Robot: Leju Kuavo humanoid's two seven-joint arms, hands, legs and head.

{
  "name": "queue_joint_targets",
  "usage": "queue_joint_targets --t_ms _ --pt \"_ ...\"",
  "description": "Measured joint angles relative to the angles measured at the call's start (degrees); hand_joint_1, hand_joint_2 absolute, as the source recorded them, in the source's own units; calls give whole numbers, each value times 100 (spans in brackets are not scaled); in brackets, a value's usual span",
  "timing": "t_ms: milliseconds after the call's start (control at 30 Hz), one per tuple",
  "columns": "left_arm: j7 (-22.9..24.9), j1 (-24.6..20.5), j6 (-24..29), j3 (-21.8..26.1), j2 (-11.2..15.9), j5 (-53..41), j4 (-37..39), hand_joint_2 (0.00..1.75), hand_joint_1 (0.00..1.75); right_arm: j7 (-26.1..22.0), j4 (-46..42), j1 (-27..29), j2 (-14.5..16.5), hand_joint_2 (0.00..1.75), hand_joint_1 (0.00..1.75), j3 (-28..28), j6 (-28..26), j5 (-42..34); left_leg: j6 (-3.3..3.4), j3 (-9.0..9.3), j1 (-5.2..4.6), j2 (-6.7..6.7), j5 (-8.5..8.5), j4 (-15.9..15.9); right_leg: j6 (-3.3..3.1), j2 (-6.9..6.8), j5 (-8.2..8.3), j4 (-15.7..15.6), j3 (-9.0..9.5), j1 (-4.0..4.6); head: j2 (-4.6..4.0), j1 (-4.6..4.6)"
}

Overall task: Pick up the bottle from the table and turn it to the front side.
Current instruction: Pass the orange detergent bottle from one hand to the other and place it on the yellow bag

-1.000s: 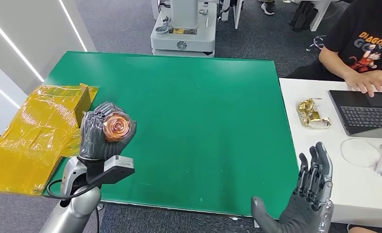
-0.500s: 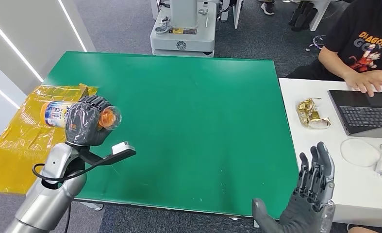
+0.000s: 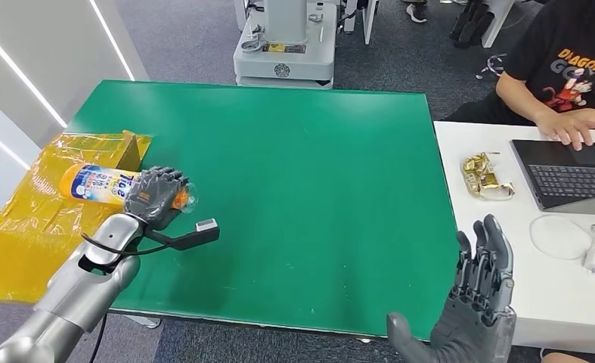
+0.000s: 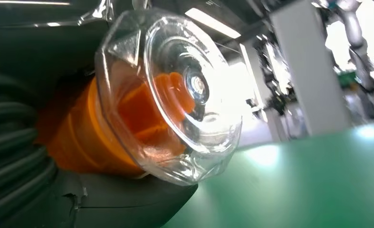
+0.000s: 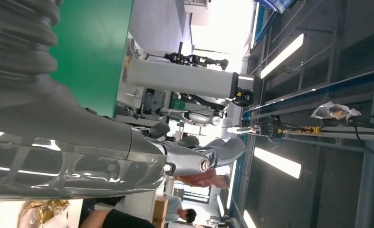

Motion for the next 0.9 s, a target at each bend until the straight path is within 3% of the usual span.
queue_joint_targets --t_ms 500,733,767,900 --pt "-510 -494 -961 -601 -73 -232 1455 175 175 46 0 -86 2 175 0 0 245 96 0 -3 0 -1 1 0 0 0 1 0 -2 0 0 1" --pt "-652 -751 -1066 -699 -154 -202 1907 175 175 85 -1 -115 15 175 0 0 325 139 0 -3 0 0 0 0 0 1 0 1 -3 0 0 1" --pt "-670 -763 -1061 -700 -171 -164 1931 175 168 85 -1 -117 19 175 0 0 339 144 0 -3 0 -1 0 0 0 0 0 1 -3 0 0 1" --pt "-680 -780 -1058 -700 -273 -110 1973 175 2 85 -23 -117 26 175 0 0 376 183 0 -3 0 -2 0 0 0 -1 0 0 -1 0 0 1"
